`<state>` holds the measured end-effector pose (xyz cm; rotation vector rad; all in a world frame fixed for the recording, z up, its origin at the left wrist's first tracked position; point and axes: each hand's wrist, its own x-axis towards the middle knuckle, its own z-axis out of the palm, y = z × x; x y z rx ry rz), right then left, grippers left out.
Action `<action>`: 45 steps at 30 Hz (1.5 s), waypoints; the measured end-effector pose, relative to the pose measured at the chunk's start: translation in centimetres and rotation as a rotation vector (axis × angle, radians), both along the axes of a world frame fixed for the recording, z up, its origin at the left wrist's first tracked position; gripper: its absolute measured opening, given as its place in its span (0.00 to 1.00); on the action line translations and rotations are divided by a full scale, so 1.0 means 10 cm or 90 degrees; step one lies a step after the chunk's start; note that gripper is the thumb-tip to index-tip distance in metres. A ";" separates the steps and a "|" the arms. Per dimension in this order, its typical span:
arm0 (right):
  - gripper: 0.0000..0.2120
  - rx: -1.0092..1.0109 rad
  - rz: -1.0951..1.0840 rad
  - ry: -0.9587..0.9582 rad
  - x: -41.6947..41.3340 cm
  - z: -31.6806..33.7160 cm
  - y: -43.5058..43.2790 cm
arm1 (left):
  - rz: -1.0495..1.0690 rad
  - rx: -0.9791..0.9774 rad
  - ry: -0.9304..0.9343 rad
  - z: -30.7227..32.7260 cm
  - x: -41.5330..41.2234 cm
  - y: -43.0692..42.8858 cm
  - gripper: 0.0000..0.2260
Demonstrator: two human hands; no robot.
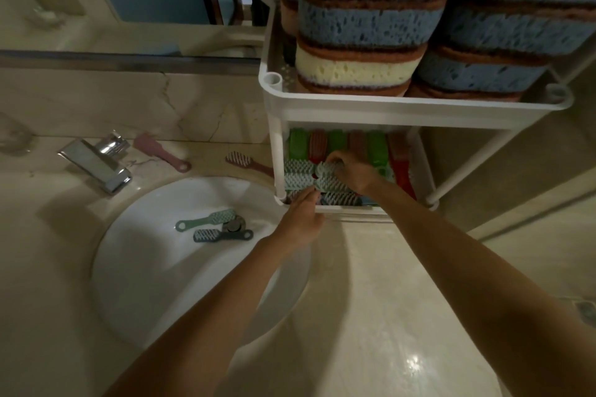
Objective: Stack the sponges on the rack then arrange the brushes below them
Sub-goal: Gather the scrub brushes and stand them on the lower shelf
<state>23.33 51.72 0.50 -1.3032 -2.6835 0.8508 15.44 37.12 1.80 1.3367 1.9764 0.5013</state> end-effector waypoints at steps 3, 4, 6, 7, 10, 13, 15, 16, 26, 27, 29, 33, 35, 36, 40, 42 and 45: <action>0.14 0.035 0.003 0.026 0.02 -0.02 -0.05 | -0.008 -0.010 -0.014 0.00 -0.03 0.02 0.21; 0.16 0.050 0.000 0.041 0.02 -0.02 -0.07 | -0.014 -0.014 -0.024 0.02 -0.03 0.01 0.22; 0.18 0.091 -0.019 0.087 0.04 0.02 -0.16 | -0.017 -0.020 -0.061 0.05 -0.03 -0.02 0.26; 0.18 0.118 -0.032 0.118 0.05 0.05 -0.23 | -0.017 -0.015 -0.078 0.06 -0.03 -0.04 0.27; 0.19 0.176 -0.080 0.237 0.09 0.07 -0.54 | -0.020 0.046 -0.064 0.06 -0.10 -0.18 0.25; 0.16 0.209 -0.122 0.342 0.13 0.04 -0.97 | 0.045 0.121 -0.074 0.07 -0.20 -0.46 0.17; 0.14 0.200 -0.113 0.392 0.08 0.02 -1.27 | 0.137 0.156 -0.089 0.01 -0.34 -0.72 0.15; 0.13 0.178 -0.092 0.399 0.02 -0.02 -1.40 | 0.188 0.168 -0.091 -0.04 -0.43 -0.86 0.15; 0.15 -0.182 0.144 -0.117 -1.07 -0.79 -1.76 | 0.316 -0.108 0.037 -0.82 -1.64 -1.41 0.17; 0.16 -0.197 0.152 -0.157 -1.18 -0.88 -1.74 | 0.292 -0.142 0.049 -0.91 -1.77 -1.38 0.17; 0.19 -0.211 0.155 -0.218 -1.42 -1.07 -1.71 | 0.243 -0.178 0.073 -1.09 -2.00 -1.25 0.17; 0.23 -0.186 0.143 -0.220 -1.86 -1.37 -1.72 | 0.181 -0.202 0.114 -1.42 -2.34 -0.98 0.18; 0.22 -0.148 0.141 -0.213 -2.02 -1.49 -1.77 | 0.146 -0.200 0.140 -1.61 -2.46 -0.90 0.20; 0.22 -0.132 0.133 -0.210 -2.08 -1.56 -1.79 | 0.125 -0.199 0.152 -1.71 -2.51 -0.87 0.20; 0.21 -0.112 0.113 -0.224 -2.24 -1.80 -1.80 | 0.005 -0.191 0.242 -1.97 -2.62 -0.80 0.17; 0.21 -0.112 0.100 -0.242 -2.27 -1.84 -1.77 | -0.037 -0.173 0.319 -2.01 -2.64 -0.77 0.15; 0.22 -0.126 0.062 -0.260 -2.24 -1.86 -1.75 | -0.063 -0.185 0.392 -2.05 -2.63 -0.74 0.13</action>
